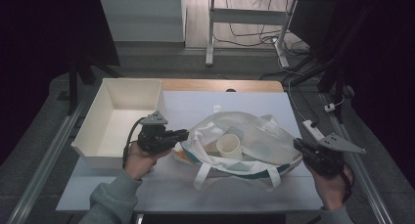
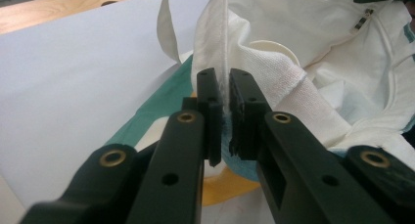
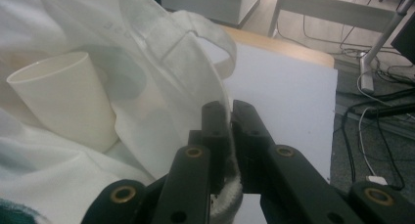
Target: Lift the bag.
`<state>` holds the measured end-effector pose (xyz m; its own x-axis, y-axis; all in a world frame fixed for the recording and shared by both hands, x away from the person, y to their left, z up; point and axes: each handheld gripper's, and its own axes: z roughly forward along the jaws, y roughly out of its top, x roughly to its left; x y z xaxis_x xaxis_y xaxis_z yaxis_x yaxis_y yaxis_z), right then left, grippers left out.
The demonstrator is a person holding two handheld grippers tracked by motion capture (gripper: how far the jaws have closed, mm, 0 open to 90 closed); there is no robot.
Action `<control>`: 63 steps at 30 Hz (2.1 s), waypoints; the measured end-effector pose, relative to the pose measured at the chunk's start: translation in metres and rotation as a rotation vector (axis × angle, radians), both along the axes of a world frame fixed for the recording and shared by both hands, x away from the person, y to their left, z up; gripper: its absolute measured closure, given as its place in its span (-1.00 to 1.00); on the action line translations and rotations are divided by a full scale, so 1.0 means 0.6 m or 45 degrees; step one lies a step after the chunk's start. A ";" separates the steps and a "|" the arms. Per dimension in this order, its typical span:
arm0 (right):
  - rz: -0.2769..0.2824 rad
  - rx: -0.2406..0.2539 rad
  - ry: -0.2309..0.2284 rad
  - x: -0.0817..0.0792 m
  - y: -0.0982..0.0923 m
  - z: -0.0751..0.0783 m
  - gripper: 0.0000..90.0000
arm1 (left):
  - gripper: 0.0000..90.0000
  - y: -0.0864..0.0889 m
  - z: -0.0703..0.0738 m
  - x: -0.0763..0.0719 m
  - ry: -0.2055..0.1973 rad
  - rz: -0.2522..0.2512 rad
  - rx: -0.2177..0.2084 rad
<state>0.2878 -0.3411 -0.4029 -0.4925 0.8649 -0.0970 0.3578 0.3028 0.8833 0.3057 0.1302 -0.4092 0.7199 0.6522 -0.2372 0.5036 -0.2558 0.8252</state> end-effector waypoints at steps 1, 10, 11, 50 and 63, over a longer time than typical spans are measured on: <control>0.002 0.002 -0.008 0.002 0.001 0.003 0.87 | 0.85 0.002 0.002 0.001 -0.002 0.002 -0.001; 0.013 0.023 -0.086 0.012 0.007 0.041 0.87 | 0.85 0.033 0.022 0.007 -0.024 0.033 -0.042; 0.014 0.026 -0.093 0.012 0.007 0.045 0.87 | 0.85 0.036 0.023 0.008 -0.023 0.036 -0.052; -0.001 0.130 -0.368 0.064 0.031 0.172 0.91 | 0.87 0.080 0.121 0.083 -0.159 0.160 -0.058; -0.022 0.073 -0.214 0.136 0.050 0.115 0.91 | 0.86 0.082 0.071 0.125 -0.029 0.165 0.036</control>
